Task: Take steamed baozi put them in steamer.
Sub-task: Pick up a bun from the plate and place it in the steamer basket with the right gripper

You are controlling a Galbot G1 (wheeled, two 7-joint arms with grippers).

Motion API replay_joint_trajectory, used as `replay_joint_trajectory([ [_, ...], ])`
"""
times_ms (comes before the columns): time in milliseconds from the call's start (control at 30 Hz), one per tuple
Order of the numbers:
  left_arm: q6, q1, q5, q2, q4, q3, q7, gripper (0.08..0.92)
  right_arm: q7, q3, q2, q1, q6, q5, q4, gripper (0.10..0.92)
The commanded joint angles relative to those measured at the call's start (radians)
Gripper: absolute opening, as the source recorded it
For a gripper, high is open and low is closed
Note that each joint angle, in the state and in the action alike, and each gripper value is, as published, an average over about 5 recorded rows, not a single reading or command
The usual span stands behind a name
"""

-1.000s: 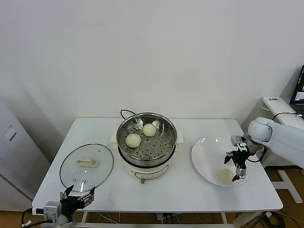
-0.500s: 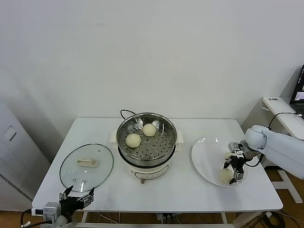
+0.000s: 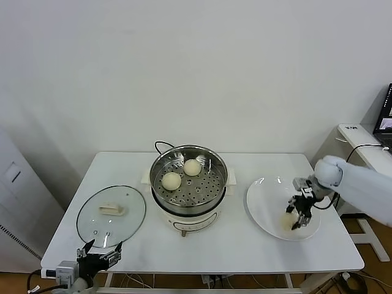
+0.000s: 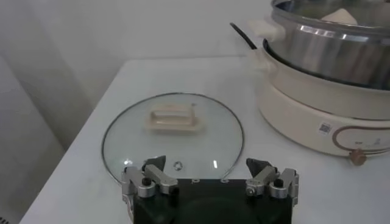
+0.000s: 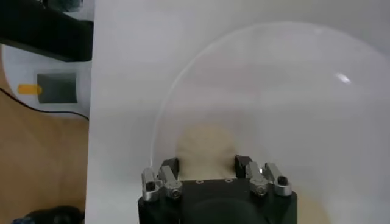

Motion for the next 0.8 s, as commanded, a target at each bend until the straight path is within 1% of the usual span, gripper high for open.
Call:
replay_joint_trajectory([
  [33,0.000,-0.010,0.000,0.004,0.009,0.007,-0.001,0.823,-0.046,-0.070,0.133,0.321,0.091,0.111,-0.048,0.560],
  [167,-0.004,-0.016,-0.001,0.006,0.015,0.013,-0.001,0.823,-0.041,-0.024,0.228,0.372,0.179,0.149,-0.078,0.560],
  [500,-0.007,-0.021,-0.002,0.020,0.020,0.019,-0.005,0.823,-0.074,0.083,0.476,0.343,0.489,0.133,-0.167,0.560],
  [667,-0.008,-0.019,-0.002,0.020,0.020,0.021,-0.009,0.823,-0.097,0.088,0.569,0.323,0.621,0.090,-0.142,0.564],
  [800,-0.008,-0.016,-0.002,0.019,0.018,0.020,-0.011,0.823,-0.115,0.087,0.612,0.304,0.707,0.016,-0.092,0.568],
])
